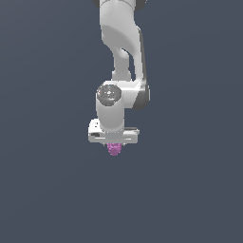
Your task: Pick up the object and move it to a goal position.
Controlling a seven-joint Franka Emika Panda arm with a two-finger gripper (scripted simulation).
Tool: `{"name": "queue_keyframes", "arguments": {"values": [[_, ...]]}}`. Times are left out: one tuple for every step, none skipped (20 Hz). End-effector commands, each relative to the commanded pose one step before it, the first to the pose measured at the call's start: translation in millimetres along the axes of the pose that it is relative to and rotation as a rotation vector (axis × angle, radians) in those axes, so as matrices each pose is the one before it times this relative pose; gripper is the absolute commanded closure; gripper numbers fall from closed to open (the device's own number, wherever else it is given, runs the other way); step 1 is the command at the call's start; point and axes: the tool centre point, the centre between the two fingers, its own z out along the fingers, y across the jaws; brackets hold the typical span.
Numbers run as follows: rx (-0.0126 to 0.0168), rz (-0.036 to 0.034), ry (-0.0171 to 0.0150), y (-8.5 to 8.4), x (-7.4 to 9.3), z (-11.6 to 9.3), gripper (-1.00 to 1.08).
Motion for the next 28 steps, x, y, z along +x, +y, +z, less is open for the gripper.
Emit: {"name": "queue_keyframes", "arguments": {"values": [[0.00007,-0.00029,0.00123,-5.18,-8.98,-17.35,1.08],[0.00000,0.00000,0.00000,-2.30,-4.19,-7.75,1.08],[0.00000,0.00000,0.00000,-2.42,-4.40,-8.17,1.08],[0.00000,0.00000,0.00000,-2.45,-4.44,-8.29,1.08],[0.00000,0.00000,0.00000,-2.47,-4.46,-8.37,1.08],[0.00000,0.00000,0.00000,-2.49,-4.48,-8.46,1.08],[0.00000,0.00000,0.00000,-2.51,-4.51,-8.54,1.08],[0.00000,0.00000,0.00000,-2.53,-4.53,-8.64,1.08],[0.00000,0.00000,0.00000,-2.55,-4.55,-8.74,1.08],[0.00000,0.00000,0.00000,-2.58,-4.58,-8.86,1.08],[0.00000,0.00000,0.00000,-2.59,-4.56,-8.92,1.08],[0.00000,0.00000,0.00000,-2.52,-4.40,-8.68,1.08],[0.00000,0.00000,0.00000,-2.41,-4.20,-8.33,1.08],[0.00000,0.00000,0.00000,-2.29,-3.99,-7.95,1.08],[-0.00060,-0.00028,0.00018,-2.49,-3.84,-7.67,1.08],[0.00000,0.00000,0.00000,-2.09,-3.56,-7.24,1.08],[0.00000,0.00000,0.00000,-2.00,-3.33,-6.90,1.08],[0.00000,0.00000,0.00000,-1.91,-3.09,-6.55,1.08],[0.00000,0.00000,0.00000,-1.81,-2.85,-6.18,1.08],[0.00000,0.00000,0.00000,-1.70,-2.64,-5.77,1.08],[0.00000,0.00000,0.00000,-1.57,-2.42,-5.32,1.08],[0.00000,0.00000,0.00000,-1.42,-2.19,-4.83,1.08],[0.00000,0.00000,0.00000,-1.28,-1.96,-4.34,1.08],[0.00000,0.00000,0.00000,-1.13,-1.71,-3.83,1.08],[0.00000,0.00000,0.00000,-0.98,-1.46,-3.31,1.08],[0.00000,0.00000,0.00000,-0.84,-1.20,-2.80,1.08],[0.00000,0.00000,0.00000,-0.69,-0.93,-2.27,1.08],[0.00000,0.00000,0.00000,-0.55,-0.66,-1.75,1.08]]}}
